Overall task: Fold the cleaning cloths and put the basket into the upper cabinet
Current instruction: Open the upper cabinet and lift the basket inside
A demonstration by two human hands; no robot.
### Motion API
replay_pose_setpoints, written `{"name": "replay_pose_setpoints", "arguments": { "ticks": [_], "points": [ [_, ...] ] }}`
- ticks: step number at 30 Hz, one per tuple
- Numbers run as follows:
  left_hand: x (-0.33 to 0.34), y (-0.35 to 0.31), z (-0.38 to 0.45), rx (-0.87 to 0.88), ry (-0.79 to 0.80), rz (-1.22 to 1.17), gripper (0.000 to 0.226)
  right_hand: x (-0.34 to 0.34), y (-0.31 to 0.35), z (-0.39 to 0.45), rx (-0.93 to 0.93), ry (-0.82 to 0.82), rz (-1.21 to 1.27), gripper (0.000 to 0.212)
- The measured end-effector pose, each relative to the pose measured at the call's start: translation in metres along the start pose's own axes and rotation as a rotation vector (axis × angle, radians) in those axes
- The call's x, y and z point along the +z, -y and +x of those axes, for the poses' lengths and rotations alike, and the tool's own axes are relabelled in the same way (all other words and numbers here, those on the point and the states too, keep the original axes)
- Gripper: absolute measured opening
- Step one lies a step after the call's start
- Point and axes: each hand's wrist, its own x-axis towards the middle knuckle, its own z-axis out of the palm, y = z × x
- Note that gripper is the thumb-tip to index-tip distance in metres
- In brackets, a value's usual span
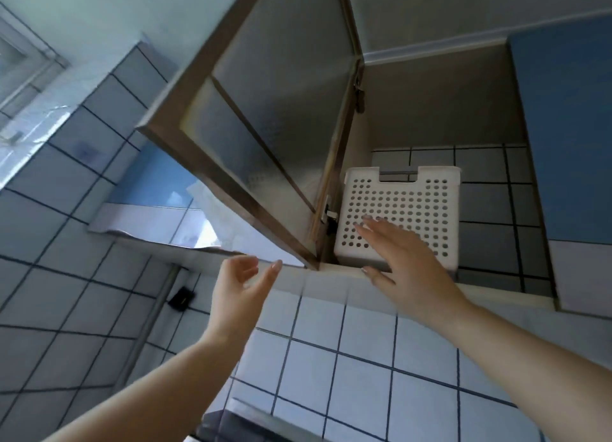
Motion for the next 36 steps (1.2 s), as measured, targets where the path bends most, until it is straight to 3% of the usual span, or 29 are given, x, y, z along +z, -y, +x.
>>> {"name": "replay_pose_setpoints", "arguments": {
  "ticks": [3,7,15,19,24,28,31,36],
  "points": [
    [-0.022,-0.024,0.003,0.098,-0.047,-0.058,0.069,-0.004,0.030,0.003,-0.120,0.019,0.018,0.063],
    [-0.024,-0.046,0.008,0.147,-0.003,0.035,0.054,-0.007,0.058,0.001,-0.241,-0.007,0.043,0.062],
    [-0.021,-0.061,-0.011,0.241,0.051,0.097,0.056,-0.025,0.076,-0.021,-0.319,-0.092,0.034,0.062],
    [-0.004,-0.064,-0.024,0.363,0.118,0.147,0.049,-0.033,0.077,-0.042,-0.314,-0.125,0.054,0.059],
    [0.030,-0.069,-0.040,0.557,0.186,0.365,0.059,-0.043,0.071,-0.072,-0.361,-0.117,0.066,0.057],
    [0.068,-0.066,-0.051,0.688,0.276,0.534,0.070,-0.057,0.050,-0.097,-0.291,-0.097,0.000,0.058],
    [0.100,-0.058,-0.057,0.769,0.280,0.691,0.065,-0.062,0.029,-0.111,-0.175,-0.074,-0.102,0.059],
    [0.141,-0.050,-0.078,0.726,0.354,0.873,0.077,-0.068,-0.015,-0.124,0.020,0.051,-0.347,0.068]
  ]
}}
